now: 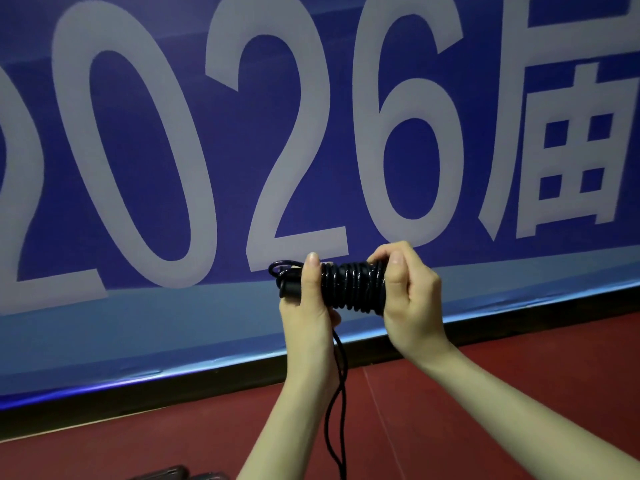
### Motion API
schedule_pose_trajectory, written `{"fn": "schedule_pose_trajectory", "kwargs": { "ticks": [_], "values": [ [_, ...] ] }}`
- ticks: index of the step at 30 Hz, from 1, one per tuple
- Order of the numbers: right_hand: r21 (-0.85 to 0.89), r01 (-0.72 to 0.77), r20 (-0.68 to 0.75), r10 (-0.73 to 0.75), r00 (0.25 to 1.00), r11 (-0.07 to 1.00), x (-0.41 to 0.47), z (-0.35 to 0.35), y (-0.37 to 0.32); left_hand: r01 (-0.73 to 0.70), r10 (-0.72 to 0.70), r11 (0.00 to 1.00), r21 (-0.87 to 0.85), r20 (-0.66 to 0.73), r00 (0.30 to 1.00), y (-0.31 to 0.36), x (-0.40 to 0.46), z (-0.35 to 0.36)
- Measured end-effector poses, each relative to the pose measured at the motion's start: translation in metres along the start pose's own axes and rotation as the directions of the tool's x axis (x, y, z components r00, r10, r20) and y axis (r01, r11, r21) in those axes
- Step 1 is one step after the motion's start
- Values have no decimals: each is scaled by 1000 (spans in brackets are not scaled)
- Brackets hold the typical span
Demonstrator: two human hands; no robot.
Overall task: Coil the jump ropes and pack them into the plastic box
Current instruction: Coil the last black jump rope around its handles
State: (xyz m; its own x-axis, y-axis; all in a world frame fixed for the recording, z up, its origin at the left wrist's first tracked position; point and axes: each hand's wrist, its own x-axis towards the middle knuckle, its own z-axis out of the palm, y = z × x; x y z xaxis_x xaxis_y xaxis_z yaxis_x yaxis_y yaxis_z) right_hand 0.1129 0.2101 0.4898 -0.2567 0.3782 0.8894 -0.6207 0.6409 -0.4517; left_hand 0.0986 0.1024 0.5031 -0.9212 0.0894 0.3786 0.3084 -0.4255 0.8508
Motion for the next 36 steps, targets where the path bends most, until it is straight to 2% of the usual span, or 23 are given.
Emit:
{"fn": "schedule_pose_trajectory", "kwargs": {
  "ticks": [6, 11, 13, 16, 19, 21, 23, 25, 27, 28, 30, 36],
  "values": [
    [-54, 64, -32, -66, 997, 996, 1, 4, -2, -8, 11, 1000, -18, 137, 990, -4, 4, 3],
    [-106, 119, 18, -118, 993, 987, 3, 4, 4, 80, -83, 996, 29, 110, 990, -11, 4, 1],
    [-129, 128, 49, -123, 991, 983, 3, 2, 9, 118, -127, 988, 97, 91, 988, -16, 4, 0],
    [-188, 142, 78, -129, 988, 972, 6, -1, 20, 181, -224, 946, 268, 140, 965, -24, 2, -1],
    [-254, 124, 125, -94, 988, 959, 6, -1, 33, 123, -245, 878, 463, 213, 946, -30, -2, -6],
    [-278, 65, 130, -30, 991, 958, 8, -3, 40, -25, -189, 796, 604, 287, 939, -33, -5, -13],
    [-306, 9, 112, 27, 993, 952, 14, -5, 47, -221, -115, 661, 717, 388, 914, -41, -7, -21],
    [-350, -21, 114, 64, 991, 937, 20, -8, 53, -382, -88, 447, 809, 465, 881, -42, -4, -27],
    [-391, -18, 162, 88, 983, 920, 21, -10, 57, -462, -77, 234, 856, 490, 868, -35, 5, -30],
    [-405, -9, 194, 96, 976, 914, 21, -11, 58, -493, -72, 164, 855, 508, 858, -29, 9, -32],
    [-415, 7, 253, 108, 961, 910, 20, -14, 57, -575, -62, 72, 815, 579, 813, -18, 16, -35],
    [-374, 81, 350, 60, 935, 924, 25, -20, 45, -723, -3, -49, 689, 724, 690, 6, 36, -37]
  ]
}}
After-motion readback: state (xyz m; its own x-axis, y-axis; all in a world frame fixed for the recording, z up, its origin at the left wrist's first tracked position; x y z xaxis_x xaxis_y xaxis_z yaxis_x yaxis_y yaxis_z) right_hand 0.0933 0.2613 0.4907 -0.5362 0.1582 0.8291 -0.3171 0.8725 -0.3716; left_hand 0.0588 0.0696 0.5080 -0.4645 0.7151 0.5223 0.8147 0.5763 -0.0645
